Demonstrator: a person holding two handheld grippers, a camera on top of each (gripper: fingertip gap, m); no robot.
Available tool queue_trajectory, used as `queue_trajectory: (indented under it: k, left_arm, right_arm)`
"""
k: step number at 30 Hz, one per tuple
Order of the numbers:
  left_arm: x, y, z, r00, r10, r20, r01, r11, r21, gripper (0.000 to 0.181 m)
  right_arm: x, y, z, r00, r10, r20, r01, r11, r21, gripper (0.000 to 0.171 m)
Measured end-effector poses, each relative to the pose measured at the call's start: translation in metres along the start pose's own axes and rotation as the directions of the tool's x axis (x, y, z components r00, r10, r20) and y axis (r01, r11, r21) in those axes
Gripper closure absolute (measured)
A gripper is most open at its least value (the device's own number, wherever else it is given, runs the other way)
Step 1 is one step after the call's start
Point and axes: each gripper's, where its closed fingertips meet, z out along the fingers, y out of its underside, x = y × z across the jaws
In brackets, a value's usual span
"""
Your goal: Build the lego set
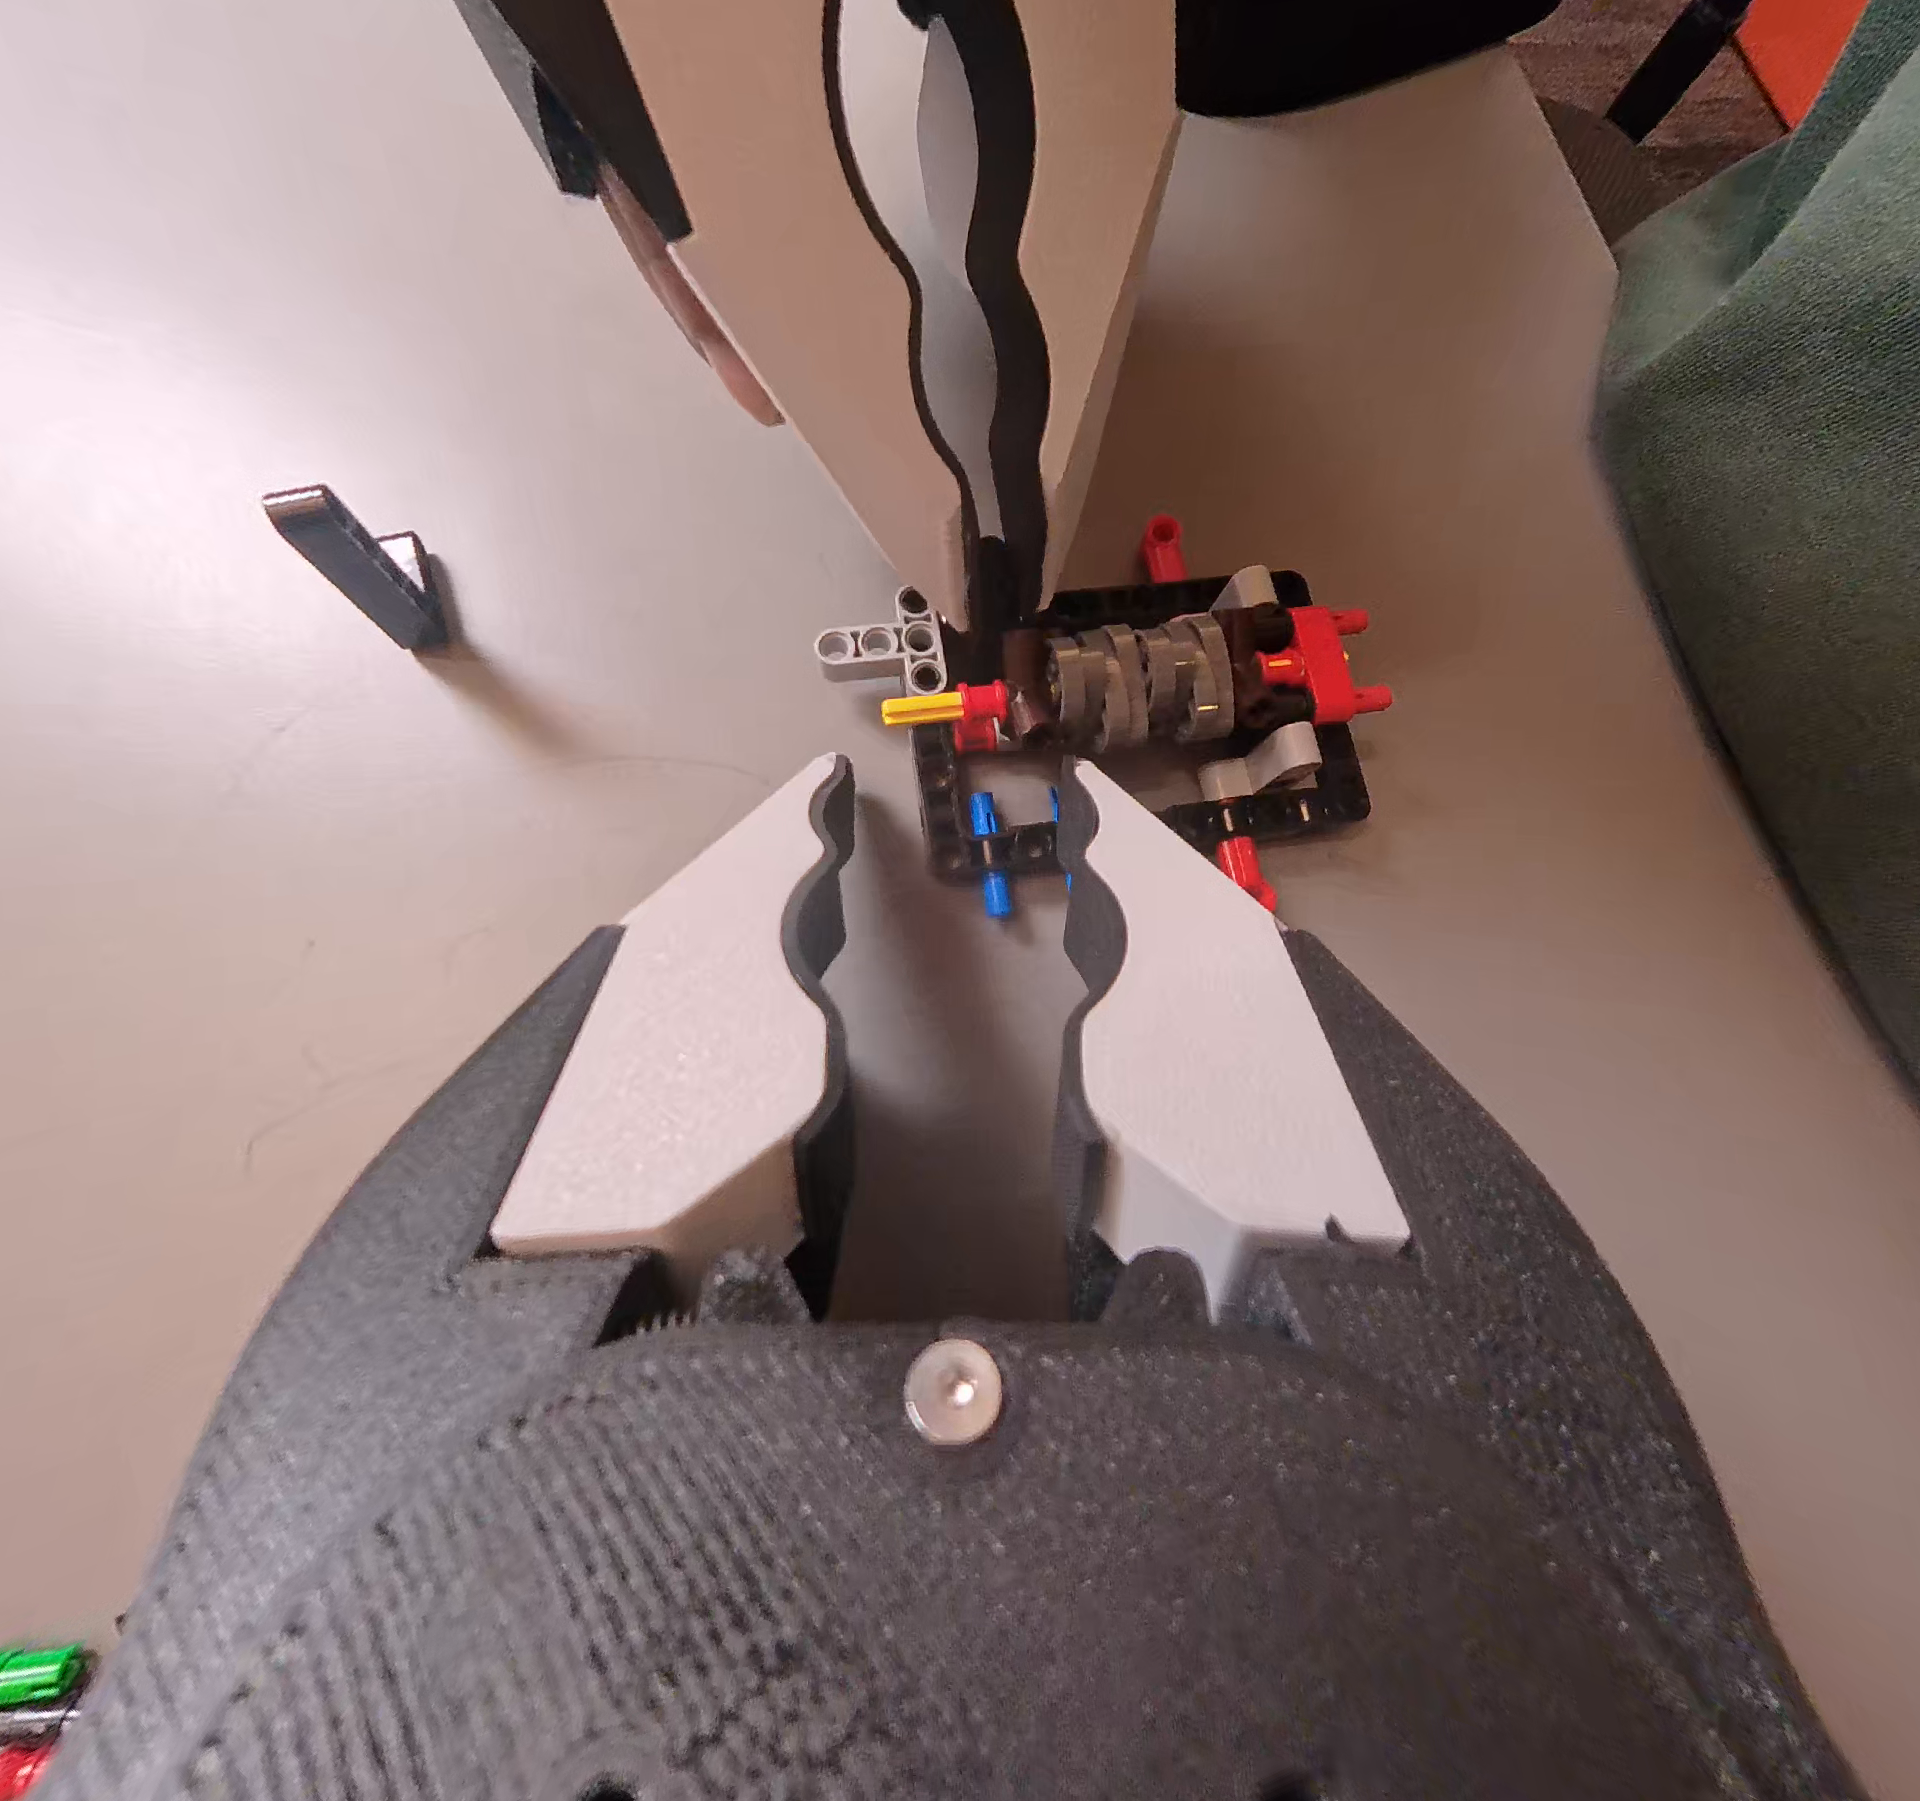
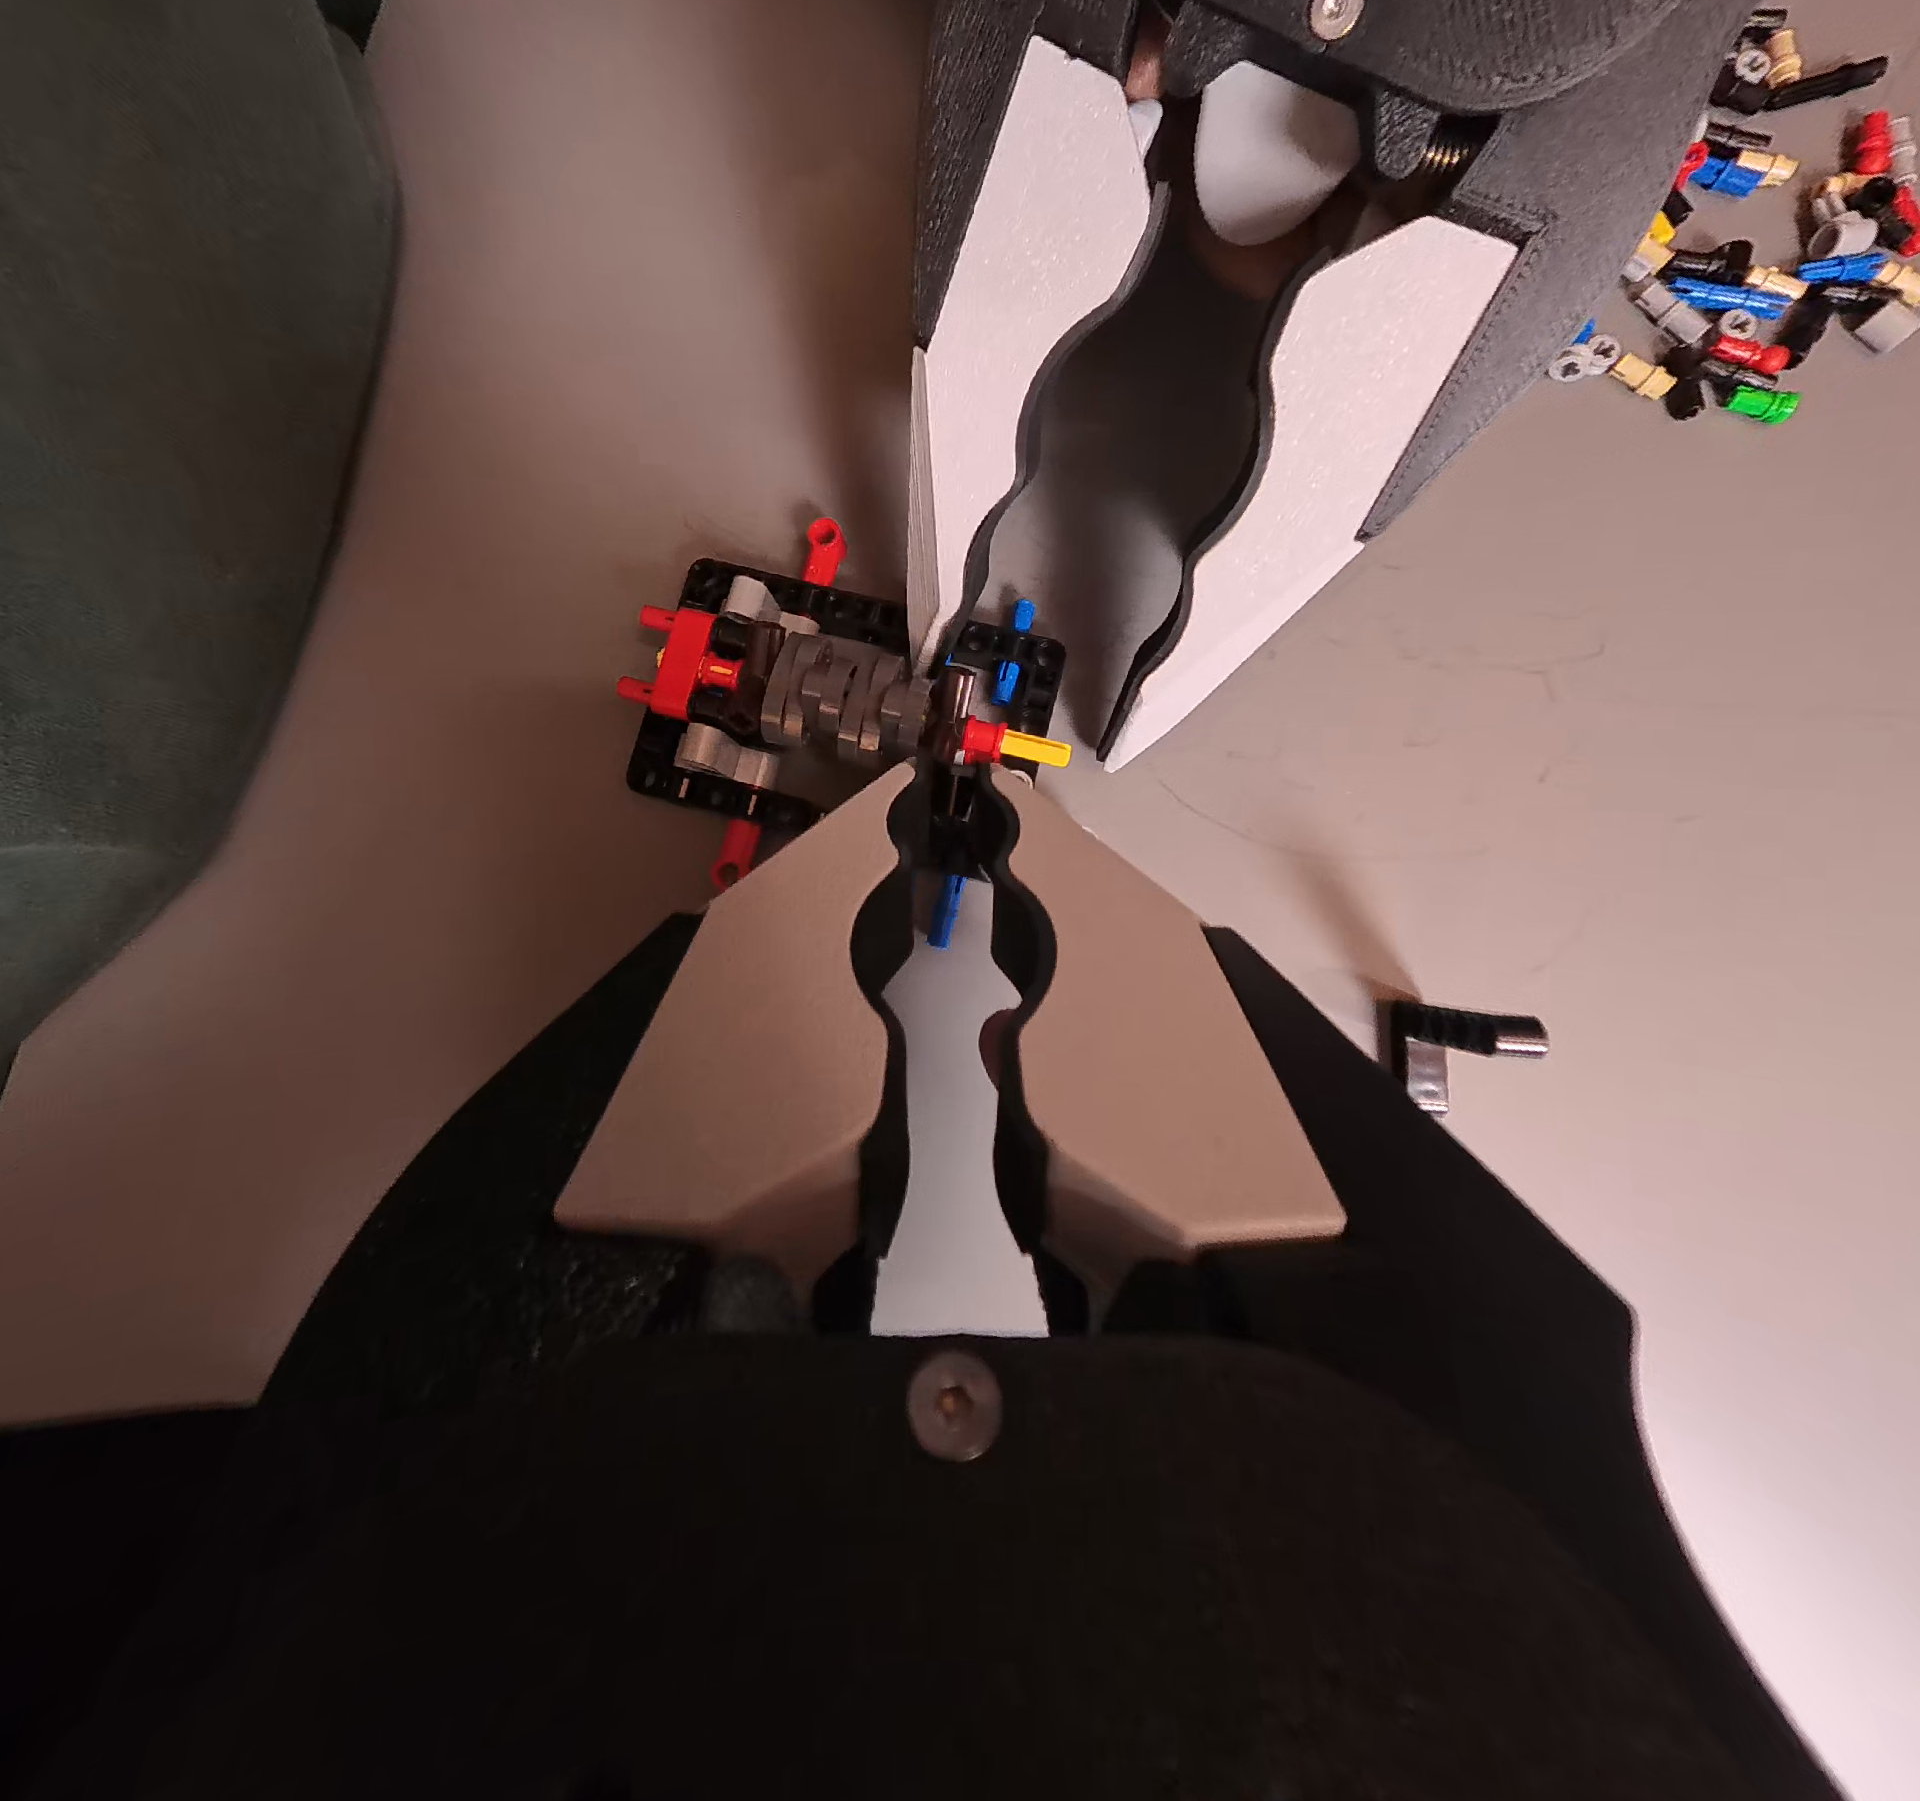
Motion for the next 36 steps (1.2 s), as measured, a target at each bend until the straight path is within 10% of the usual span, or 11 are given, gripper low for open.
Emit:
queue_trajectory:
  k: [18,26,36]
  left_arm:
    - [0.009,0.007,-0.004,0.999,-0.043,-0.006,0.043,0.998,-0.055,0.156]
    - [0.036,0.026,-0.022,0.985,-0.175,0.012,0.175,0.981,-0.084,0.149]
    - [0.069,0.043,-0.047,0.968,-0.248,0.039,0.25,0.967,-0.057,0.144]
  right_arm:
    - [0.0,-0.005,-0.006,0.996,0.0,-0.092,-0.003,0.999,-0.038,0.158]
    - [-0.029,0.007,-0.022,0.891,0.372,-0.26,-0.349,0.928,0.133,0.152]
    - [-0.072,-0.01,0.028,0.686,0.553,-0.472,-0.485,0.832,0.27,0.088]
